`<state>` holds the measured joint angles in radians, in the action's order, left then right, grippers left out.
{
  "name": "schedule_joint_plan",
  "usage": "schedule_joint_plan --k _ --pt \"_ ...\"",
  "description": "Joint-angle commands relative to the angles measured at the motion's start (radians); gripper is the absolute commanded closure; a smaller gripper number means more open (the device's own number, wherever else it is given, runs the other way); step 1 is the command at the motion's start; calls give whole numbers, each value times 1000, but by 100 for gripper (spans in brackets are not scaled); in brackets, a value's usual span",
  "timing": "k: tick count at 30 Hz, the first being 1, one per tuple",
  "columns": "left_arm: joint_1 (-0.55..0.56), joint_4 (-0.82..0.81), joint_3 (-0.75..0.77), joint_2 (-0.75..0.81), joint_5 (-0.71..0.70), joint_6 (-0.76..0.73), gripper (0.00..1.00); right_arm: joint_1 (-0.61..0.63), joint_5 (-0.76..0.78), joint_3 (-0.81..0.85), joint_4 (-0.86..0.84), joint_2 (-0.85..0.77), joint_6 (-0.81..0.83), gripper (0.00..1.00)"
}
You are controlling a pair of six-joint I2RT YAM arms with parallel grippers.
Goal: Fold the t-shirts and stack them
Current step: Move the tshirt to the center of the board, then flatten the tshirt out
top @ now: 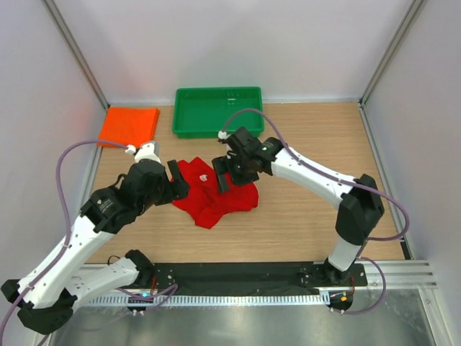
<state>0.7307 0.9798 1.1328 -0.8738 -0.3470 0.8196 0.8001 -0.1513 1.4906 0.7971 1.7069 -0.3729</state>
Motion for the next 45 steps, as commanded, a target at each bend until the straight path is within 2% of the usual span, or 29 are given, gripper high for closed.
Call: schedule_joint_plan --k 1,3,5,7,8,11,13,14,15,17,18,22,26,31,32,33,34,37,39,42,43,45 --pt "-54 -22 -63 -78 136 -60 27 -4 110 80 -6 80 25 16" --pt "-112 -74 -105 -112 222 -88 31 -2 130 74 -21 97 41 19" --pt "-253 -150 -152 -168 409 -129 34 -2 140 77 -36 134 52 23" --pt "-379 -199 -169 -204 520 -143 37 -2 169 100 -23 164 61 27" --pt "-405 -231 -176 -246 598 -157 38 -2 183 111 -18 183 61 29" --pt "-438 -242 -150 -303 611 -188 38 -2 240 138 -10 227 48 42" --pt "-442 -240 -136 -355 609 -197 38 -4 271 158 -1 241 40 58" --pt "-442 -242 -134 -370 614 -197 38 -7 318 164 22 241 26 77" --pt "-442 -250 -139 -393 638 -198 38 -7 344 168 34 225 17 85" --pt "-441 -259 -143 -406 658 -201 38 -21 418 163 71 188 -10 99" --pt "-441 -266 -148 -409 664 -207 37 -28 441 151 85 137 -24 99" --pt "-442 -274 -162 -409 691 -231 31 -93 466 86 158 -22 -37 99" --pt "-442 -267 -165 -412 666 -232 28 -214 460 -30 182 -170 -26 83" --pt "-442 -236 -124 -439 591 -223 28 -425 510 -248 114 -285 -47 73" --pt "-442 -224 -108 -444 577 -214 28 -456 506 -268 114 -283 -53 48" --pt "-442 -219 -101 -450 560 -206 27 -498 496 -274 122 -274 -55 41" --pt "-441 -213 -93 -456 551 -203 27 -499 481 -261 161 -265 -40 33" --pt "-442 -191 -68 -499 542 -203 26 -480 447 -236 176 -294 -44 24" --pt "-442 -194 -70 -528 554 -197 26 -449 440 -233 159 -335 -55 23" --pt "-442 -217 -84 -565 583 -177 28 -334 372 -245 42 -357 -78 24" --pt "-441 -216 -85 -576 583 -174 28 -300 336 -236 -22 -292 -77 24" --pt "-444 -211 -79 -600 588 -172 32 -271 279 -138 -26 -186 -78 24"
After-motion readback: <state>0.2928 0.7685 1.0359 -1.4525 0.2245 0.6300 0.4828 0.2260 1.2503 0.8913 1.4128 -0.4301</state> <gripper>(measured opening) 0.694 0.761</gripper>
